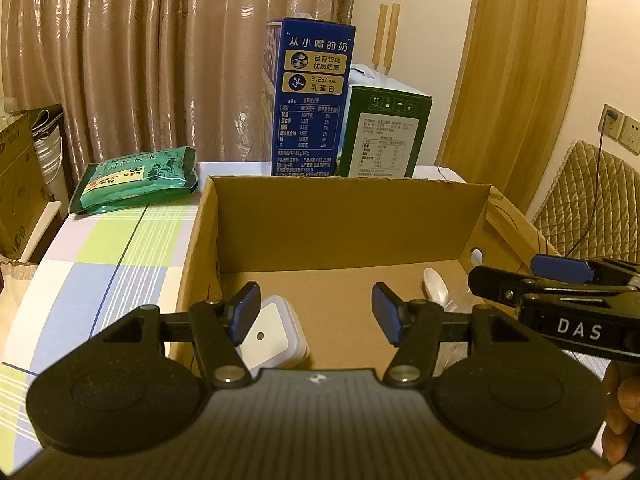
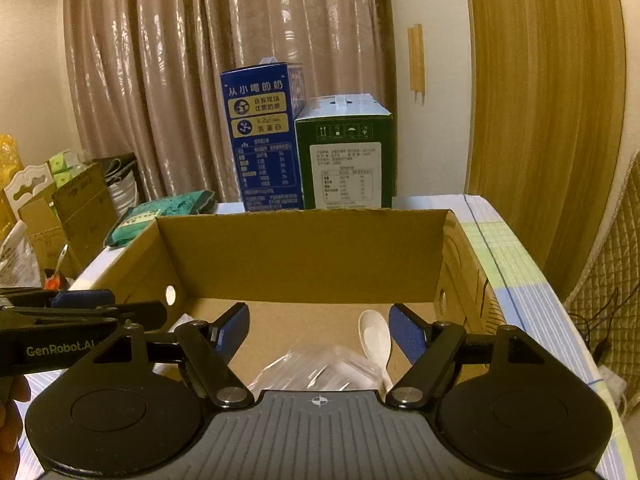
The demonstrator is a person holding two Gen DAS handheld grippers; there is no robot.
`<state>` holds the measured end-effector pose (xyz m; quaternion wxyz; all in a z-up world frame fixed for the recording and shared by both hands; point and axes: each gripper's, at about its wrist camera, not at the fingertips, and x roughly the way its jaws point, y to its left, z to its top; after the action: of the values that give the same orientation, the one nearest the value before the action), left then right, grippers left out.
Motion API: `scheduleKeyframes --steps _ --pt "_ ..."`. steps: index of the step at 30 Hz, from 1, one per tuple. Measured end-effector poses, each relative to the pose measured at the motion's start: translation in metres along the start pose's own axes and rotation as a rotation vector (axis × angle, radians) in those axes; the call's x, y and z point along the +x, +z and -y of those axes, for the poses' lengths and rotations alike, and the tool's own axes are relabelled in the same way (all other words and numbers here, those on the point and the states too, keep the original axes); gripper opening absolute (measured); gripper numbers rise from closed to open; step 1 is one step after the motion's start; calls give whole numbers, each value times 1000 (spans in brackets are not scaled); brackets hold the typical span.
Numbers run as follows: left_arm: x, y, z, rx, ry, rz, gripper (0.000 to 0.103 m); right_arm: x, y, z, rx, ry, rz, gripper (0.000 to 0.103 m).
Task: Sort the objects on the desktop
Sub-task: 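Lower the clear case into the cardboard box and open the right gripper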
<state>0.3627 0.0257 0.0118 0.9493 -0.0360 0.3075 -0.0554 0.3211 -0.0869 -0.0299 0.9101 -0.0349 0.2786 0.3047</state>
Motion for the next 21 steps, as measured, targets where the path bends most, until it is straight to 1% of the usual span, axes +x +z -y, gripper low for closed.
scheduleKeyframes --steps 21 --pt "-1 -1 0 6 1 0 57 2 -1 0 -4 3 -6 74"
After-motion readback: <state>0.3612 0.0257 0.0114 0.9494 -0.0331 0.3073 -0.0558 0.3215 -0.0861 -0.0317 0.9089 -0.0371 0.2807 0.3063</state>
